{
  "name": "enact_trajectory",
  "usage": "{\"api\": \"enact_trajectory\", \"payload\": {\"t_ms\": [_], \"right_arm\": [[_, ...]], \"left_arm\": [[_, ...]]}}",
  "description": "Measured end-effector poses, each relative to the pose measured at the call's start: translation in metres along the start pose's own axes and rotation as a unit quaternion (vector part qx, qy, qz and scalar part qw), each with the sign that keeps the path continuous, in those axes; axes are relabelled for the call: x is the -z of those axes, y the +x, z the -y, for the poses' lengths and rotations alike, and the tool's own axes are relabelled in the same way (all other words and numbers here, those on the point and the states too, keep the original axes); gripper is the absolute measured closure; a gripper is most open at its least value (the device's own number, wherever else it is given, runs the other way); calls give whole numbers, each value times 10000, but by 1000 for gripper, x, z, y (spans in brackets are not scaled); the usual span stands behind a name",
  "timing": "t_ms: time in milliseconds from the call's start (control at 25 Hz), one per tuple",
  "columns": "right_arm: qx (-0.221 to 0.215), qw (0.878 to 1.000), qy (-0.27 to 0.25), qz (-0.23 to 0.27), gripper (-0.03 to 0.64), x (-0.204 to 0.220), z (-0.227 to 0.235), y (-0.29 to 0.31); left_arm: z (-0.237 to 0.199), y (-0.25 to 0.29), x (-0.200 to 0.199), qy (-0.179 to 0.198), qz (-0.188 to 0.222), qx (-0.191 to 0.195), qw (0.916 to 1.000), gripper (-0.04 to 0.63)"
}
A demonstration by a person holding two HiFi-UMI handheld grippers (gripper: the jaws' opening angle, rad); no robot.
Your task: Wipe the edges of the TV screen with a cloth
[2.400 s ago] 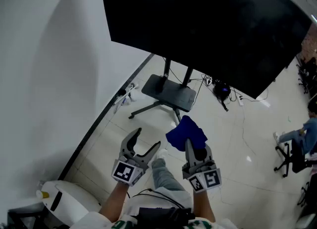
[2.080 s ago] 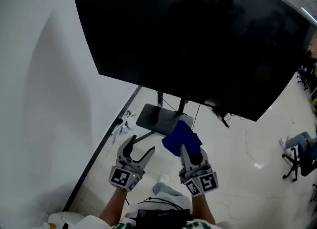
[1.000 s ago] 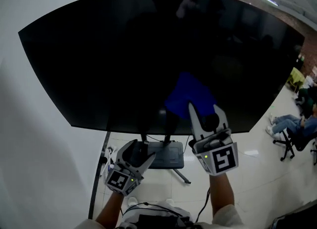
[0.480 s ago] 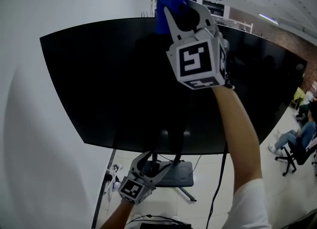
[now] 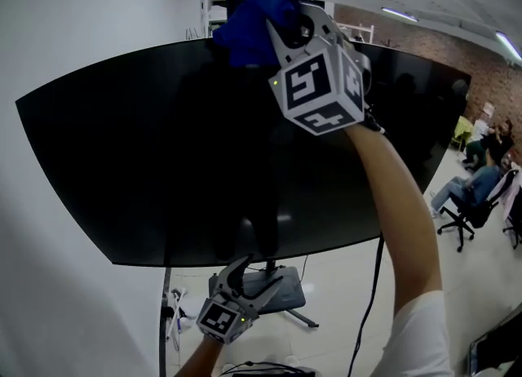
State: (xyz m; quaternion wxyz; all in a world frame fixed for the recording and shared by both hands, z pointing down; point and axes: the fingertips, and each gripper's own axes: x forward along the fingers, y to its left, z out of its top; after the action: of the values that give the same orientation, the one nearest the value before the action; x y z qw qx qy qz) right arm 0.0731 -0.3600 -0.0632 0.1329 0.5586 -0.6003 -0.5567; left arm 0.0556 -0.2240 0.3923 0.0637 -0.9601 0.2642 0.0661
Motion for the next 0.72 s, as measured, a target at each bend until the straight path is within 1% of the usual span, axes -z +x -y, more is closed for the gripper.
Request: {"api": "enact_trajectory", "payload": {"t_ms": [160, 280, 400, 560, 640, 720], "right_arm": [[241, 9984, 152, -489, 545, 68, 48, -39], [483, 9943, 20, -953, 545, 123, 90, -73], [742, 9871, -137, -1414, 545, 180, 131, -110], [1125, 9744, -197, -1936, 545, 254, 187, -153], [1342, 9662, -134, -2196, 545, 292, 215, -172], [1517, 9568, -180, -2475, 545, 329, 242, -191]], "left_arm": [[43, 41, 7, -102, -56, 541, 9985, 273], [77, 73, 10, -150, -81, 992, 9949, 273], [107, 105, 15, -210, -100, 1357, 9905, 273], [137, 142, 23, -274, -125, 1618, 9864, 273], [149, 158, 28, -303, -128, 1698, 9849, 275], [162, 172, 33, -350, -122, 1743, 9840, 273]]}}
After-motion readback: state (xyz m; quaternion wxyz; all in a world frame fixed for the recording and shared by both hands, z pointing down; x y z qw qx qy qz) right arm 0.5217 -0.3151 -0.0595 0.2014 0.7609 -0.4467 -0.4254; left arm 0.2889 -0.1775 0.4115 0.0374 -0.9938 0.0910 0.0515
